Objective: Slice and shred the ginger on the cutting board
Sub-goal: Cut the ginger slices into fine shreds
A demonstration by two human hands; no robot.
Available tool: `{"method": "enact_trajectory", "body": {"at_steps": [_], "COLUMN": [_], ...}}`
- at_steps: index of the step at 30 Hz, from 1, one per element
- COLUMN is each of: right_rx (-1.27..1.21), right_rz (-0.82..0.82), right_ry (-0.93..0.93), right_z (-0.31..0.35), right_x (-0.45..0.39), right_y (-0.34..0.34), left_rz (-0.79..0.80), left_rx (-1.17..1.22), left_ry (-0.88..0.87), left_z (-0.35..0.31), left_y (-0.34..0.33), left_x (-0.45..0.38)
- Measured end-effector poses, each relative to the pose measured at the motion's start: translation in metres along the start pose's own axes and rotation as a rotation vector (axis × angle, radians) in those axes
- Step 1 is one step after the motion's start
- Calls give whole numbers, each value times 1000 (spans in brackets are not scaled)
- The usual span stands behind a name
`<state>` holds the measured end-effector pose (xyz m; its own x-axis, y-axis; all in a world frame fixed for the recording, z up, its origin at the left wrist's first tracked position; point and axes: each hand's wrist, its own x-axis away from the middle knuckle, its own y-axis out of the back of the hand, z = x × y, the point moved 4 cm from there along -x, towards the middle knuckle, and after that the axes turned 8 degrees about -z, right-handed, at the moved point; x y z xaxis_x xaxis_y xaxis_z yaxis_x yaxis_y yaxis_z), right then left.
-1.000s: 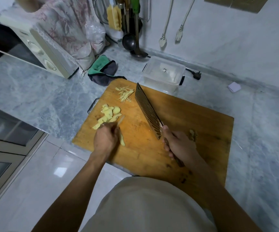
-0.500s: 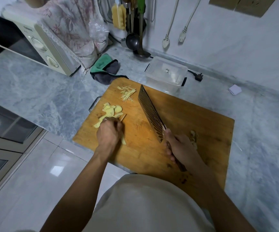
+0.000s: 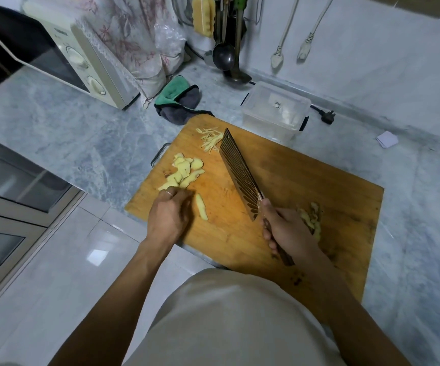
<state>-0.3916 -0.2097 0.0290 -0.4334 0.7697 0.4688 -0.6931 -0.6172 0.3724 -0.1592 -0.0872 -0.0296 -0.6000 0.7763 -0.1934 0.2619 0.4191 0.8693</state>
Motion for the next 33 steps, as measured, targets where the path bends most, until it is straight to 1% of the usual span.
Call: {"method": "enact_trajectory", "body": {"at_steps": [2,4,6,9,10,11,12,14,16,18,19,20,22,24,27,29,30,33], "right_rx": [-3,-7,-11,-13,-11,-15,-22,-36,-48,-59,-65,-71,-73,-71,-86,-94,-96,-99], "right_rz": [4,2,1,-20,-33,-47,-58,-71,-86,-100,-103,-104,-99,-95,-88,-81,-77,-69], "right_ry": [2,-1,8,5,-7,-19,-26,-23,-23,-33,-40,-45,-44,-33,-23,-18,-15,-25], "right_z": [1,3,5,3,2,0,-1,-2,-4,-6,-6,-7,-8,-9,-10,-10,-11,-13], "right_x": [1,2,3,3,3,3,3,3,4,4,4,4,5,4,5,5,5,5], "right_y": [1,4,9,17,20,22,25,29,32,33,33,33,33,34,33,33,33,32], "left_rz": [129,219,265,353,386,411,418,313,213,223,239,237,202,178,190,147,106,-34], "left_rx": [-56,-84,-105,-211,-207,-138,-11,293,515,659,692,664,489,401,444,487,438,59], "left_ry": [-198,-291,-302,-277,-234,-144,-16,249,503,723,796,805,672,579,541,549,535,452], "left_z": [-6,-8,-10,-15,-16,-20,-24,-39,-57,-73,-79,-83,-88,-92,-92,-83,-74,-38], "left_y": [-8,-10,-7,-2,-1,0,0,-2,-13,-33,-43,-50,-54,-52,-48,-38,-31,-8], "left_x": [-10,-21,-32,-44,-45,-45,-44,-41,-36,-28,-23,-20,-18,-16,-15,-11,-7,4]}}
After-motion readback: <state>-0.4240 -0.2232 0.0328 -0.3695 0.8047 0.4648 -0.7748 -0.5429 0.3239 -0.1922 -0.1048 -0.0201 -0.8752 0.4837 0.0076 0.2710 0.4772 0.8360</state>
